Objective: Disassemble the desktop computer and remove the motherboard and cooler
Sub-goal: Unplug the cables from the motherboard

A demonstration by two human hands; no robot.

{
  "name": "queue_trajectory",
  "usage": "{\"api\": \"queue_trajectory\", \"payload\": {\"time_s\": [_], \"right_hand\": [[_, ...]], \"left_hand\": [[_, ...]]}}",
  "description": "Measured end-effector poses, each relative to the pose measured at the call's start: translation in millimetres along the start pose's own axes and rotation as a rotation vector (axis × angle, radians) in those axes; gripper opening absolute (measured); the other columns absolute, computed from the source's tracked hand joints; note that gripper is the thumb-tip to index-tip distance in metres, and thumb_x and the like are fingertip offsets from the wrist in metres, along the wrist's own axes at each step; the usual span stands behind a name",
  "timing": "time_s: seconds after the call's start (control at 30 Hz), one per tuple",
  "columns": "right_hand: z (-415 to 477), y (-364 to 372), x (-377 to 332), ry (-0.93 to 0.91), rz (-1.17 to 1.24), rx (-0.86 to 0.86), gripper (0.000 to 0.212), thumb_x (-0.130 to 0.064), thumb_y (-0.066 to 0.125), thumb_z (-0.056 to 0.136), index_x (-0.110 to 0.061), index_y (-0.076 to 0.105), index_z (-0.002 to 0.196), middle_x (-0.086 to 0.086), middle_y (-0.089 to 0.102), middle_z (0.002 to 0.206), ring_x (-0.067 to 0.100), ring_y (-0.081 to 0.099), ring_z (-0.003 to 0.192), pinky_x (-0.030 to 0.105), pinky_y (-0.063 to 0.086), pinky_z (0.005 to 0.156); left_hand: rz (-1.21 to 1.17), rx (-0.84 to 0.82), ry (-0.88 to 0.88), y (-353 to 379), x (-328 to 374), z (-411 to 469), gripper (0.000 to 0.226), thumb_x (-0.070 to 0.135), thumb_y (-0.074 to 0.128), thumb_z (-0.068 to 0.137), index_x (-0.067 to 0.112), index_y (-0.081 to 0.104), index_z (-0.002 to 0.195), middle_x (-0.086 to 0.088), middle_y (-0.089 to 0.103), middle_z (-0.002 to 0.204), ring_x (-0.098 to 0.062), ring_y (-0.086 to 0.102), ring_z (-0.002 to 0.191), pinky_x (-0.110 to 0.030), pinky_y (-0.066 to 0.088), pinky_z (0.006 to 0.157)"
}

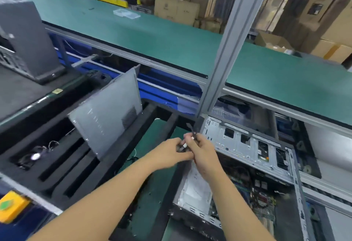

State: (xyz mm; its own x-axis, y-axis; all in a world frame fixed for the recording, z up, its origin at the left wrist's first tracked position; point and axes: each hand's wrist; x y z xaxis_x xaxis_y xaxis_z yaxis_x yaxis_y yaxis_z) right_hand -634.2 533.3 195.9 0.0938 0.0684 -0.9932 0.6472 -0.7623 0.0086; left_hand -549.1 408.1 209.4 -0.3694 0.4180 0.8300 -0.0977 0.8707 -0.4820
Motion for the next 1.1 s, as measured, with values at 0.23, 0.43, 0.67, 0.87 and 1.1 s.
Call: {"api": "queue_trajectory", "payload": {"time_s": [0.23,0.43,0.67,0.87,1.1], "right_hand": [[32.8,98.4,28.0,0.295,-0.085,-0.031,0.01,-0.016,0.055,0.098,-0.008,0.059,0.103,0.009,0.072,0.093,0.017,0.063,0.068,0.025,0.051,0.059],[22.4,156.8,55.8,0.591,-0.29,-0.098,0.071,-0.024,0.055,0.094,-0.016,0.019,0.155,0.004,0.059,0.103,0.016,0.058,0.083,0.027,0.055,0.069],[9.4,152.4,52.8,0.613,-0.28,0.068,0.045,-0.02,0.049,0.095,-0.02,0.038,0.139,0.006,0.063,0.095,0.015,0.058,0.076,0.023,0.052,0.067],[0.3,136.1,44.1,0.61,-0.244,0.148,0.034,-0.016,0.045,0.097,-0.017,0.044,0.131,0.005,0.061,0.107,0.014,0.06,0.077,0.023,0.053,0.067],[-13.8,111.7,17.2,0.473,-0.122,0.238,0.027,-0.003,0.038,0.093,-0.011,0.062,0.104,0.005,0.071,0.086,0.016,0.06,0.063,0.023,0.048,0.057]], "left_hand": [[-0.377,-0.075,-0.138,-59.0,-105.9,-21.5,0.025,0.031,0.066,0.094,0.013,0.068,0.111,0.001,0.074,0.093,-0.013,0.061,0.073,-0.03,0.048,0.064],[0.195,0.214,-0.469,-67.7,-180.3,-19.1,0.044,0.048,0.076,0.081,0.013,0.062,0.104,-0.005,0.072,0.095,-0.016,0.066,0.076,-0.023,0.049,0.064],[0.461,0.116,-0.578,-51.8,-194.4,1.8,0.058,0.063,0.074,0.075,0.018,0.052,0.104,-0.002,0.062,0.109,-0.023,0.062,0.1,-0.033,0.052,0.075],[0.459,0.219,-0.475,-60.6,-197.7,11.6,0.017,0.019,0.053,0.094,0.024,0.061,0.108,-0.002,0.063,0.109,-0.025,0.058,0.089,-0.032,0.051,0.073],[0.038,0.289,-0.081,-46.9,-145.4,23.9,0.021,0.016,0.055,0.087,0.035,0.063,0.079,0.012,0.067,0.074,-0.013,0.061,0.06,-0.033,0.054,0.06]]}}
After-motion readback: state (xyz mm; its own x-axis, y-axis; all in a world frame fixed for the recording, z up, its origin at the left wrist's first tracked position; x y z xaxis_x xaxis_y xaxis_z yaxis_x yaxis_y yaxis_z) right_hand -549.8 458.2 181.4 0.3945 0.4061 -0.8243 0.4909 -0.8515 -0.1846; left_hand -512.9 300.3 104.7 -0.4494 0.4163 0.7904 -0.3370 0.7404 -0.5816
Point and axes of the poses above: each hand's wrist, its own z-axis towards the middle knuckle, its own y-axis out of the palm, x = y × z
